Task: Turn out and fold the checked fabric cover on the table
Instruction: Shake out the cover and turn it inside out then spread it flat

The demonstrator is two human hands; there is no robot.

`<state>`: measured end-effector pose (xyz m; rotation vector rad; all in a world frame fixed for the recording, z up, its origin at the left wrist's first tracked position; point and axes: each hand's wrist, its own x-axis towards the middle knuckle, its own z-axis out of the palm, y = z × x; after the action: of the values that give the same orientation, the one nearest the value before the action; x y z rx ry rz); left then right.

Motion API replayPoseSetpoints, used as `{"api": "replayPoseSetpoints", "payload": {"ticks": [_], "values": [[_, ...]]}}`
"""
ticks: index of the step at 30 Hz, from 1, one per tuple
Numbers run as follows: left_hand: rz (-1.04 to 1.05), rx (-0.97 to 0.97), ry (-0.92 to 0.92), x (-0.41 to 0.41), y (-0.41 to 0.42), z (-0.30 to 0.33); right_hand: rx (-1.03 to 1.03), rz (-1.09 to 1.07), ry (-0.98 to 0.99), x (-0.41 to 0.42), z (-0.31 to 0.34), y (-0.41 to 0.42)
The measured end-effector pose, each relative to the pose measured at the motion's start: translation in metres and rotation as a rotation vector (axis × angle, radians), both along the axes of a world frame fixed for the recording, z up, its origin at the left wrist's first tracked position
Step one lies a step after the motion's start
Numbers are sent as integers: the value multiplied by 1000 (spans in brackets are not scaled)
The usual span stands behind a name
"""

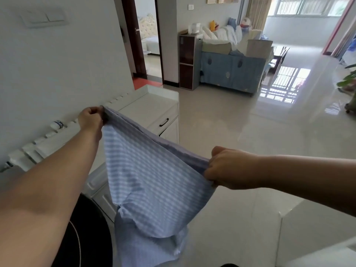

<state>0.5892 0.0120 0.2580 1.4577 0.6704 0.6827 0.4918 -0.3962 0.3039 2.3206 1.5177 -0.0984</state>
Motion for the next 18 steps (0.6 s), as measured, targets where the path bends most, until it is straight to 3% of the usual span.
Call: {"api": "replayPoseSetpoints", "payload": {"ticks": [5, 10, 13, 15, 18], "values": [[-57, 20, -21, 0, 0, 6, 82, -44, 84, -9, -4, 7], [73, 82, -10, -11, 17, 8, 193, -164, 126, 4, 16, -11], [97, 181, 3, -20, 15, 6, 326, -261, -16, 31, 14, -24], [111, 226, -16, -24, 7, 2, 464, -444, -102, 58, 11, -30], [106, 211, -62, -28, -5, -1, 585, -609, -226, 88, 4, -35]]}}
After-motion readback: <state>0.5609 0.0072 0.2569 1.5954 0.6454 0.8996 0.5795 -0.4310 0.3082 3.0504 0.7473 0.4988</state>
